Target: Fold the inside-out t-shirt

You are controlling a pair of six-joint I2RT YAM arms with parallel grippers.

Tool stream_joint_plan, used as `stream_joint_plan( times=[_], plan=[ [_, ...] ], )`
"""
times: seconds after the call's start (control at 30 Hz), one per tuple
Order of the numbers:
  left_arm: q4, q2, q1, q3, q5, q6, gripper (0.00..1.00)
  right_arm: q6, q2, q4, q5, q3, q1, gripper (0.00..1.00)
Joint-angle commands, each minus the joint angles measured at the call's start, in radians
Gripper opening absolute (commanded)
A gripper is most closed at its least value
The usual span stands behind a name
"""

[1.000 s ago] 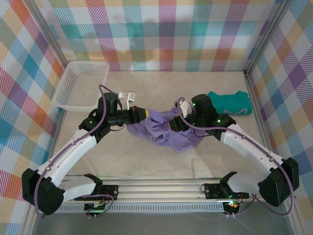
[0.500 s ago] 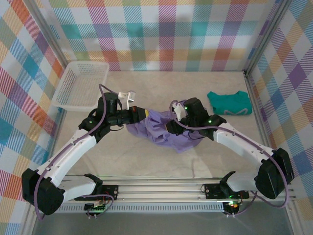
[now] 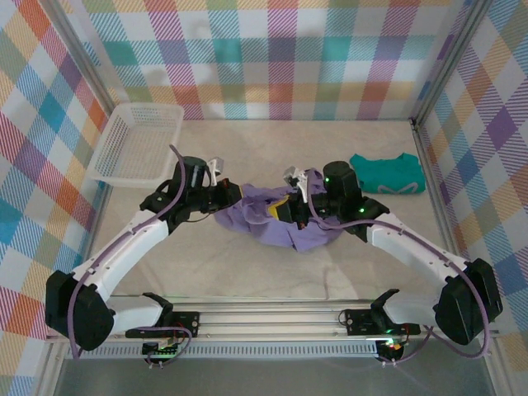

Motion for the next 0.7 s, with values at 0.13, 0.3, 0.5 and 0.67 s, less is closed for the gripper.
stream_joint_plan(
  times=[0.13,0.3,0.5,0.67],
  plan=[
    [-0.128,-0.105,0.006,0.013,-0.26,0.119,0.32,-0.117,0.001,-0.068,-0.056,0.027,-0.026,0.05],
    [-0.085,-0.195,-0.067,-0.034,-0.196,0.237,0.41,-0.126,0.004,-0.111,-0.045,0.029,-0.03,0.05],
    [-0.029,-0.206,-0.147,-0.053,-0.128,0.318,0.41,-0.14,0.012,-0.139,-0.038,0.039,-0.032,0.04],
    [-0.12,-0.155,-0.146,-0.01,-0.268,0.276,0.42,-0.147,0.001,-0.166,-0.001,0.039,-0.031,0.05]
  ],
)
